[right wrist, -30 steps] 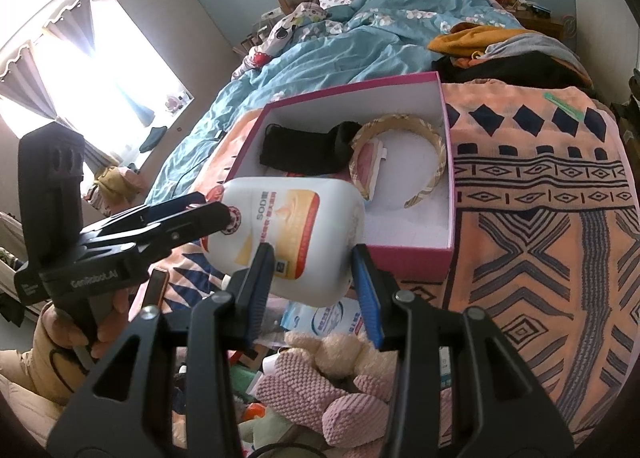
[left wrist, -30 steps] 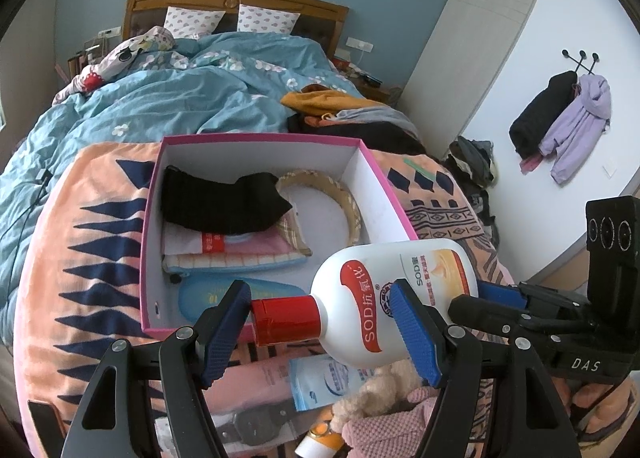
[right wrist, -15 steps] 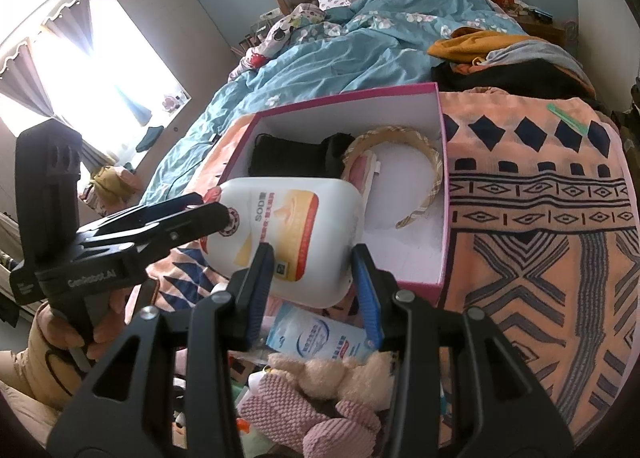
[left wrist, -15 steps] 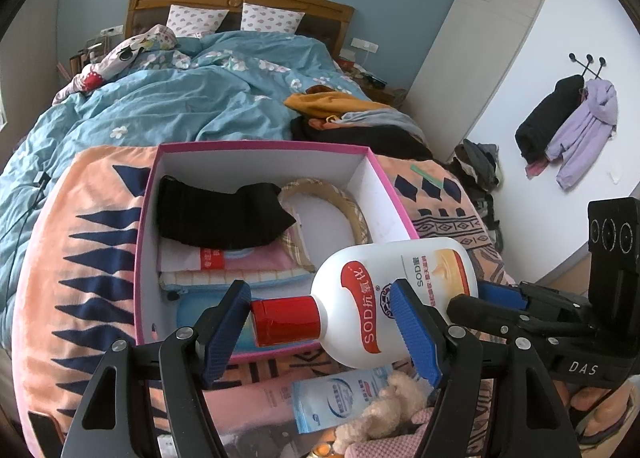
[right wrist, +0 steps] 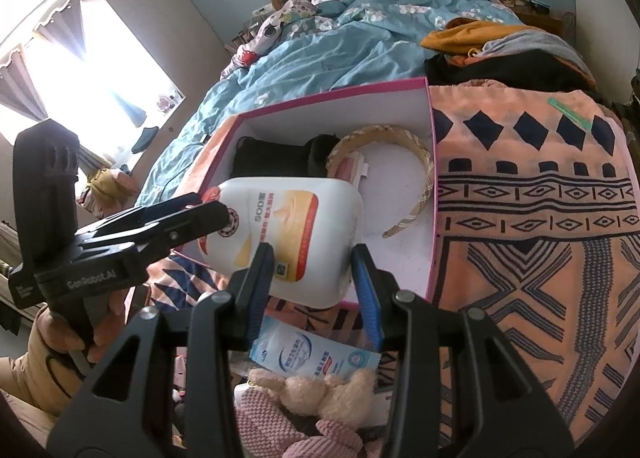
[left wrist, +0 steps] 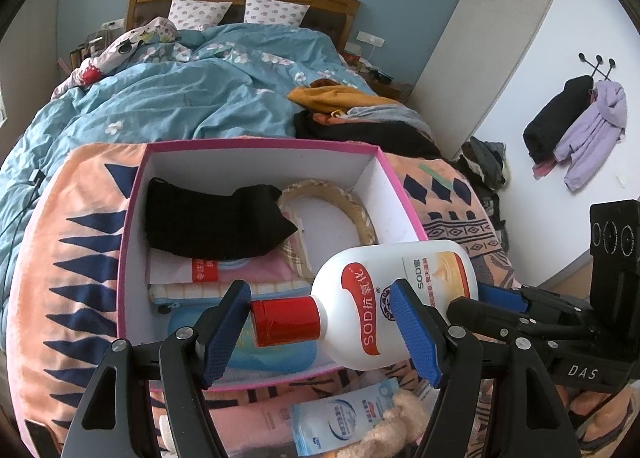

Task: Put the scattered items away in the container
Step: 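Carry the lotion bottle with the left gripper over the pink box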

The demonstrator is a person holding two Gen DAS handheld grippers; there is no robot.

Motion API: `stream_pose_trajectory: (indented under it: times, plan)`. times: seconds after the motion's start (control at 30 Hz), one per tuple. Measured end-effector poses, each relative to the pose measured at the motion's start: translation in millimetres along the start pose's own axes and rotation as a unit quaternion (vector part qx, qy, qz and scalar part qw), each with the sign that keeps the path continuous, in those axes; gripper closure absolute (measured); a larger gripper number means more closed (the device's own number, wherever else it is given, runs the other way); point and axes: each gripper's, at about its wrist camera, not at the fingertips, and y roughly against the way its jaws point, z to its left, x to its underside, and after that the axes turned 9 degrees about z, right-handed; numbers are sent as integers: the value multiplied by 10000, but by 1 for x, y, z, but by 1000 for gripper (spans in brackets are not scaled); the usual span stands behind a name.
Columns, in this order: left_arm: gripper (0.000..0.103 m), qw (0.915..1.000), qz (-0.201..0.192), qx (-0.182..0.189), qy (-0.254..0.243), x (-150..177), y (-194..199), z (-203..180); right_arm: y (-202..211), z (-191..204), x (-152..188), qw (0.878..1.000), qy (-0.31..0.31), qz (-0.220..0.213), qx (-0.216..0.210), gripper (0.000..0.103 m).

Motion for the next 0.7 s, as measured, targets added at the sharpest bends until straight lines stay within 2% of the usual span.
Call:
stream_pose_trajectory:
  times: [0.7]
  plan:
    - [30, 9992, 337, -41, 207, -4, -39, 13, -40, -20, -13, 9990, -90, 412, 129, 60]
